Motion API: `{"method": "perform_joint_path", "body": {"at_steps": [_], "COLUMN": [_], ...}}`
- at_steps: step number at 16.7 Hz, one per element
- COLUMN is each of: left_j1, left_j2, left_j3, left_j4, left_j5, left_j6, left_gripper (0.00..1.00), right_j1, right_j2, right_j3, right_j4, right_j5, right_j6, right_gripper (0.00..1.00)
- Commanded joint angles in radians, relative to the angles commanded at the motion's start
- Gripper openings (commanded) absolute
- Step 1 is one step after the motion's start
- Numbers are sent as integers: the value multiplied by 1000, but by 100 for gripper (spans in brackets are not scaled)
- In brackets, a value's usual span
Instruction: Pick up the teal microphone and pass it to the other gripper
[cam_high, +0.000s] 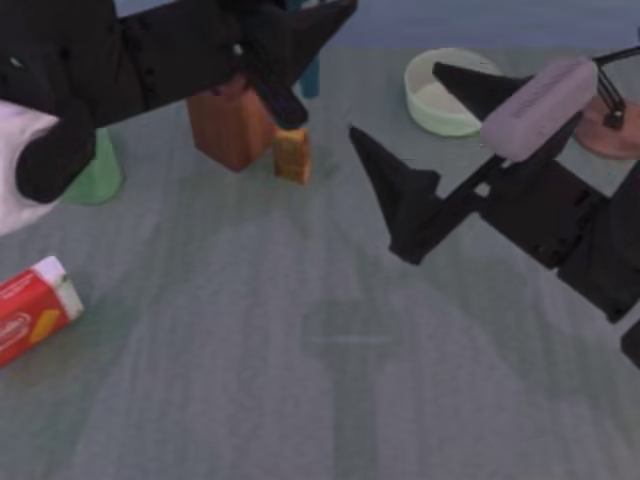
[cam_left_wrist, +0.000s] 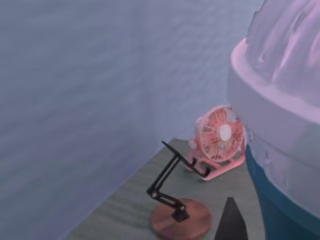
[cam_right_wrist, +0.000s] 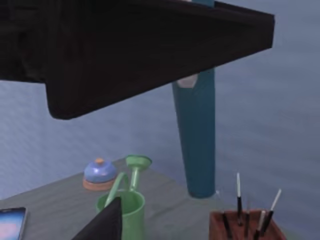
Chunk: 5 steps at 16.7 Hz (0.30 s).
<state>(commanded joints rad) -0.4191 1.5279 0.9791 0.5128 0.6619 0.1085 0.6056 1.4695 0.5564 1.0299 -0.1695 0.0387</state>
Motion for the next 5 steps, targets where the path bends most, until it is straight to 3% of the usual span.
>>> {"method": "perform_joint_path", "body": {"at_steps": [5], "left_j1": [68], "left_j2": [-32], "left_j3": [-30], "left_j4": [-4], "left_j5": [58], "left_j6": [3], "left_gripper": [0], "right_j1": [-12], "right_j2": [-105], "right_j3": [-108], "right_j4": [11], "right_j5": [-21], "right_j6": [2], "right_gripper": [100]}}
